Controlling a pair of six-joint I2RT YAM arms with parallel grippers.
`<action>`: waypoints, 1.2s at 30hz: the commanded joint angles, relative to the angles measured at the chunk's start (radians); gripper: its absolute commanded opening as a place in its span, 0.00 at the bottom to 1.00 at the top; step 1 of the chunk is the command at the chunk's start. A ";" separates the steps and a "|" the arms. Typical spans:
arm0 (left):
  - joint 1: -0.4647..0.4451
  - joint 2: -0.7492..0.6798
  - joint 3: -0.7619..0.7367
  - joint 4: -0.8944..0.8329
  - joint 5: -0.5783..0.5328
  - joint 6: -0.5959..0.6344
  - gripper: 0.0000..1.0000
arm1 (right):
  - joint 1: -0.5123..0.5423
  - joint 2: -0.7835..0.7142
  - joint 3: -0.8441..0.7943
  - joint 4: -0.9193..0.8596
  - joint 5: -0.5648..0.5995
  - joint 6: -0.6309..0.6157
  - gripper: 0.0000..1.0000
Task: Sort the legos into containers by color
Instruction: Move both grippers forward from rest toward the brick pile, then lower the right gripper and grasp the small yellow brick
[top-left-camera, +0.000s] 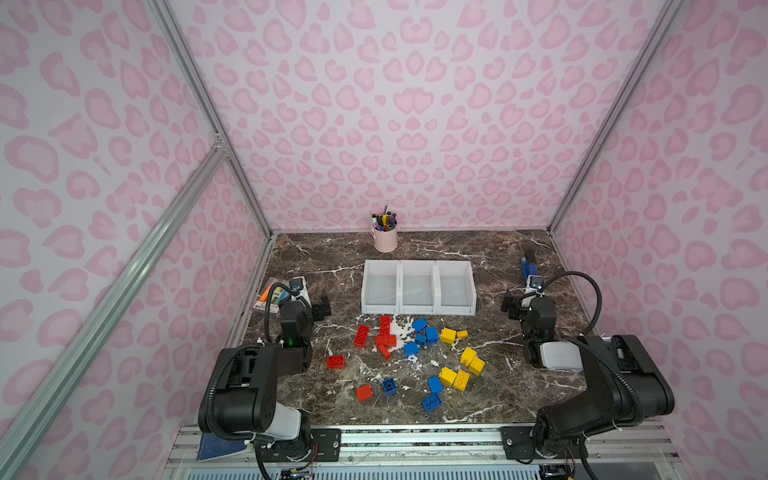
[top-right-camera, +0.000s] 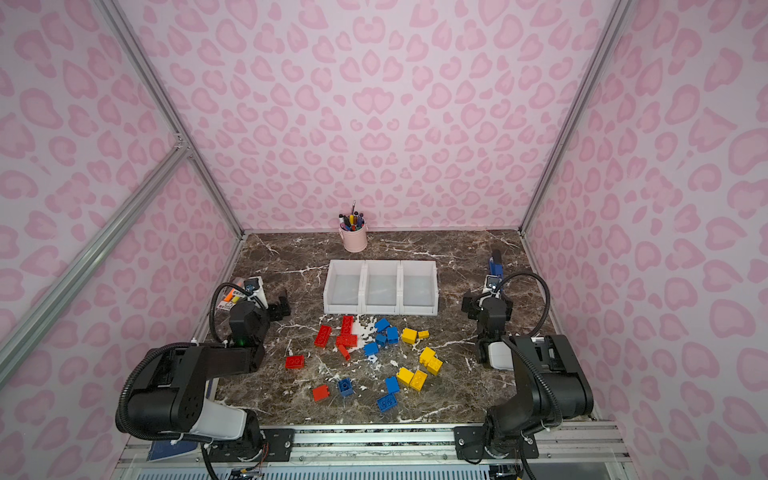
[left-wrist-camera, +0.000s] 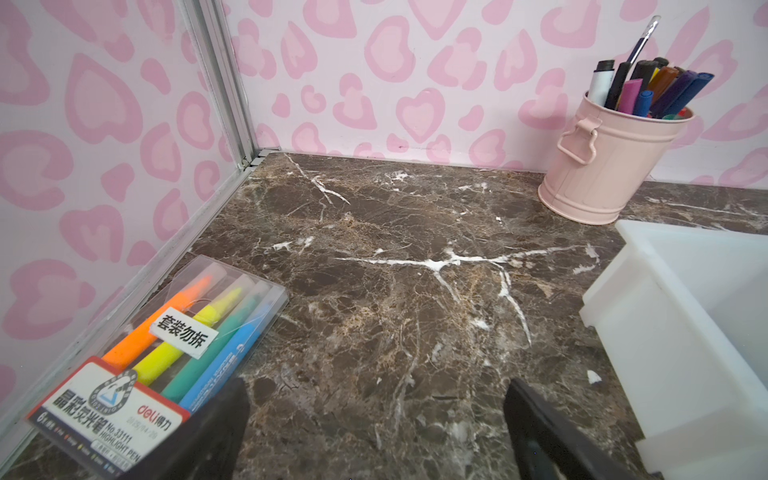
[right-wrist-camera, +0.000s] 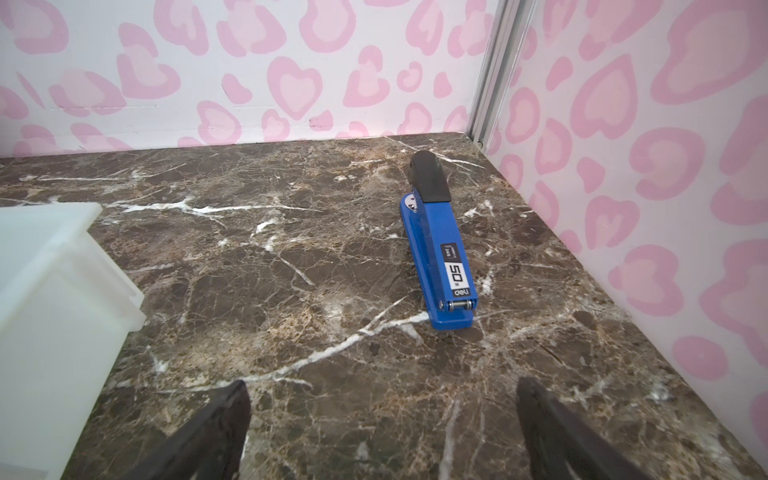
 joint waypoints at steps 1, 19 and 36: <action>0.001 0.000 0.006 0.015 0.006 0.006 0.97 | 0.000 0.000 0.003 0.013 0.015 -0.003 1.00; -0.098 -0.277 0.308 -0.827 0.023 -0.233 0.97 | 0.288 -0.498 0.261 -1.005 0.109 0.092 1.00; -0.324 -0.536 0.211 -1.006 0.004 -0.420 0.97 | 0.558 -0.394 0.386 -1.410 -0.014 0.455 0.91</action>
